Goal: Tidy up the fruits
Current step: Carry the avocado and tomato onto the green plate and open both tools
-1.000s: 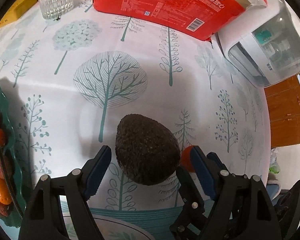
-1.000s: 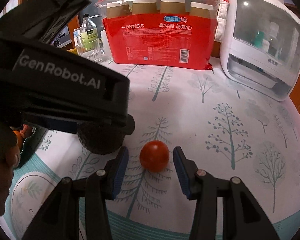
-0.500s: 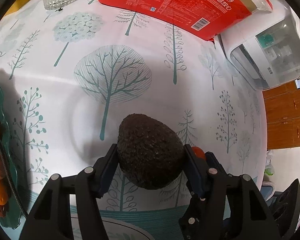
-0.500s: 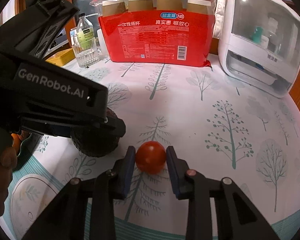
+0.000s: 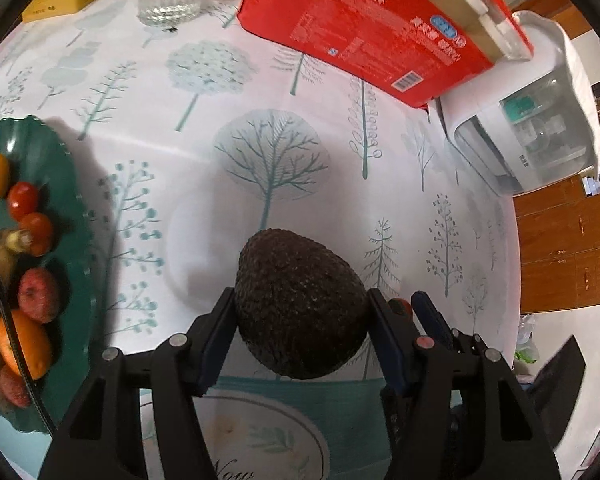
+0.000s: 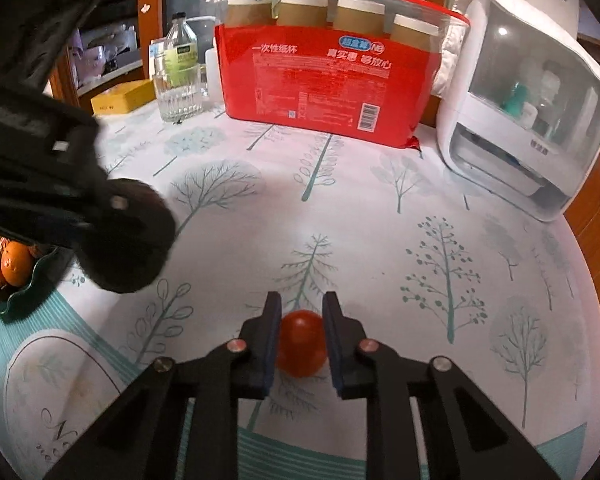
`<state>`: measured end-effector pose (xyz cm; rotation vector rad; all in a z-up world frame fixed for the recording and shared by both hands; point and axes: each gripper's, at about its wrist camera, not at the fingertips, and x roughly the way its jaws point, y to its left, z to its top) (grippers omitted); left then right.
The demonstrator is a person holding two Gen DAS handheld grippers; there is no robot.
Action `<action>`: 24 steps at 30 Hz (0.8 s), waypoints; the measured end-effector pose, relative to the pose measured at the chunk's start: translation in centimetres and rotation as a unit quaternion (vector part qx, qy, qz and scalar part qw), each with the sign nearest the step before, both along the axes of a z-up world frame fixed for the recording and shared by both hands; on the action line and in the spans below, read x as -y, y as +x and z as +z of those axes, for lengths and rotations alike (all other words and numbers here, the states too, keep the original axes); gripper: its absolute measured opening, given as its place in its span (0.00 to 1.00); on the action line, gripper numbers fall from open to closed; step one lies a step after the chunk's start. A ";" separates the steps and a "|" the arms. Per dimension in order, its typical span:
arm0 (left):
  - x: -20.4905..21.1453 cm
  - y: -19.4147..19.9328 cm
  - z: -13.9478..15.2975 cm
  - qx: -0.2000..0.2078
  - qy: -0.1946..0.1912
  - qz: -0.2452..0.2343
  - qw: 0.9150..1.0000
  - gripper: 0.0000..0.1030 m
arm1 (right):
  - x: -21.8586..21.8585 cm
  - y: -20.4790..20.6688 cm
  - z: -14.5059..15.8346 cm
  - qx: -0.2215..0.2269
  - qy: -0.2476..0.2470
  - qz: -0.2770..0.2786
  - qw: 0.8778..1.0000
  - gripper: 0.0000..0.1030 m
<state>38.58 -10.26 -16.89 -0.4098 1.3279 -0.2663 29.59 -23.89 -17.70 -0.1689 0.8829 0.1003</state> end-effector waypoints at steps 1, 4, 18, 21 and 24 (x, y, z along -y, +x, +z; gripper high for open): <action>-0.4 -0.3 0.2 0.001 0.001 0.002 1.000 0.60 | 0.1 -0.1 0.0 0.001 0.001 -0.003 1.000 0.21; -1.3 -0.8 0.7 0.002 0.000 0.007 1.000 0.60 | 0.0 -0.1 -0.1 0.000 -0.006 -0.006 1.000 0.21; -7.0 -3.9 4.1 0.031 -0.007 0.021 0.999 0.60 | 0.4 -0.7 -0.5 -0.020 -0.007 -0.056 0.998 0.35; -8.1 -4.3 4.6 0.036 -0.008 0.023 0.999 0.60 | 0.3 -0.5 -0.4 -0.026 -0.001 -0.063 0.998 0.34; -9.6 -4.8 5.3 0.044 -0.003 0.022 0.999 0.60 | 0.1 -0.6 -0.4 -0.030 0.002 -0.073 0.997 0.34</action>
